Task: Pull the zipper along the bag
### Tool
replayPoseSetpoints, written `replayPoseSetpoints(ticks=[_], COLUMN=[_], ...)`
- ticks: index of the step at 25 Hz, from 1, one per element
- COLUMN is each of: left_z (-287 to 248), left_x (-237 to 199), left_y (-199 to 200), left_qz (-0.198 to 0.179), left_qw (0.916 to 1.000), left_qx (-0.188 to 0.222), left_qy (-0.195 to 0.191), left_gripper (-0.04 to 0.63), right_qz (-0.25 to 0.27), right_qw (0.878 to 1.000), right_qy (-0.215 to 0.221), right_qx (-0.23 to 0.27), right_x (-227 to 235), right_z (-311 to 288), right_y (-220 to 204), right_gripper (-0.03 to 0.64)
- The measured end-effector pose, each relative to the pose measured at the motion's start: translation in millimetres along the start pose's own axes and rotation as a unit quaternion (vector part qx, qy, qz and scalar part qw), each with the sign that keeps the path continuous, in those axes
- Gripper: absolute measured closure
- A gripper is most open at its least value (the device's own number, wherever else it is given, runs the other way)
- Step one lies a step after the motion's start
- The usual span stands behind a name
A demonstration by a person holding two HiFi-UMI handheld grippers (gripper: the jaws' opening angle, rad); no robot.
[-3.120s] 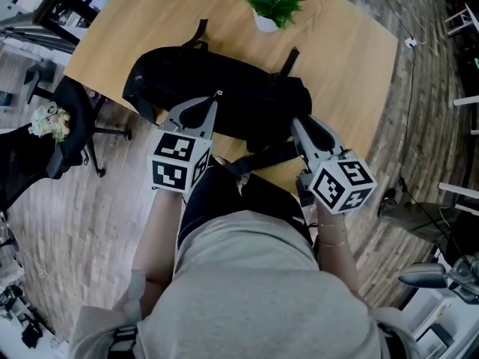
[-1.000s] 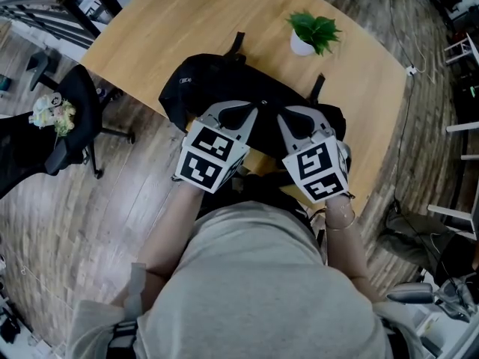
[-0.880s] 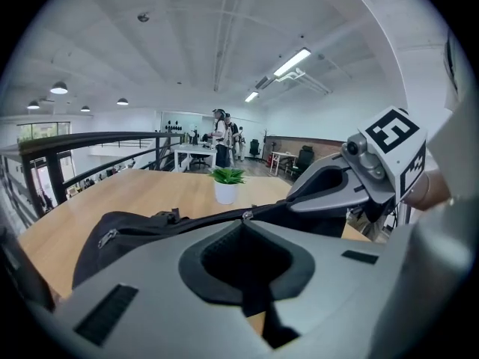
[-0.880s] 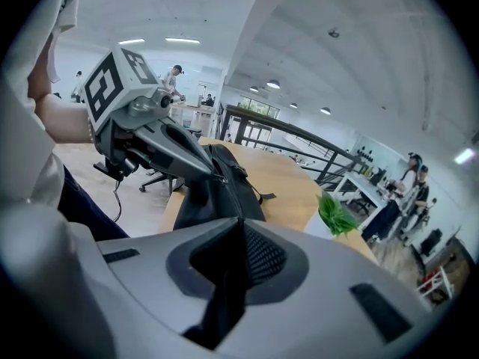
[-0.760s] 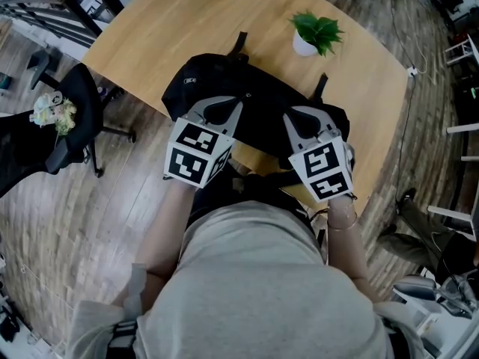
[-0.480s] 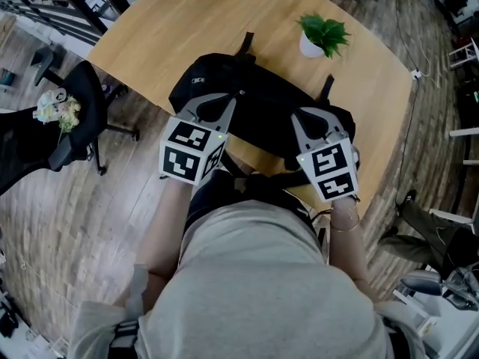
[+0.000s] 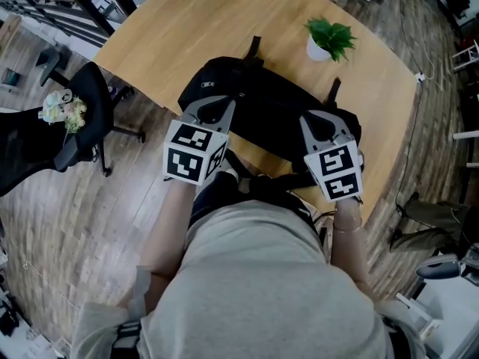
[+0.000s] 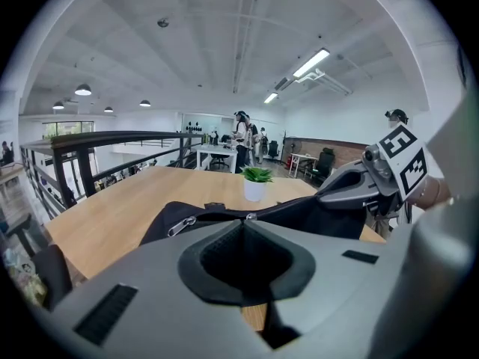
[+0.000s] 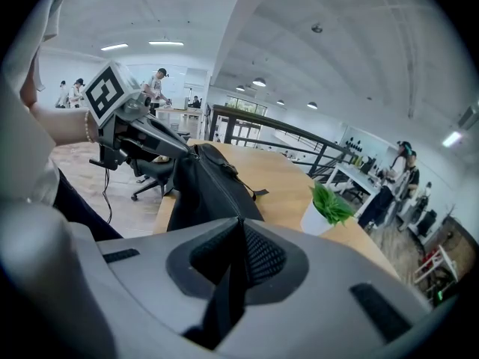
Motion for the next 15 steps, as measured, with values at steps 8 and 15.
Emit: replayPoseSetpoints(ticks=[8, 15], left_z=[13, 23], left_x=[-24, -39], left_y=[1, -2], left_qz=[0.01, 0.025], left_qw=[0.9993, 0.9983], left_qx=[0.009, 0.014], left_qy=[0.036, 0.052], left_gripper=[0.574, 0.574], right_qz=[-0.015, -0.019], right_qw=[1.0, 1.0], right_qy=[-0.012, -0.014], right_qx=[-0.005, -0.005], right_x=[-1, 0], right_z=[1, 2], right_y=[-3, -4], right_gripper=[0.584, 0.584])
Point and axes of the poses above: the fingertips, and each gripper's own axes: z backward along the fingers, x to its right, y out of its top, the point moved 10 cm from there along z, backward along the fingers, and after that the axes turned 3 degrees about -y, right-handed, at the moved point
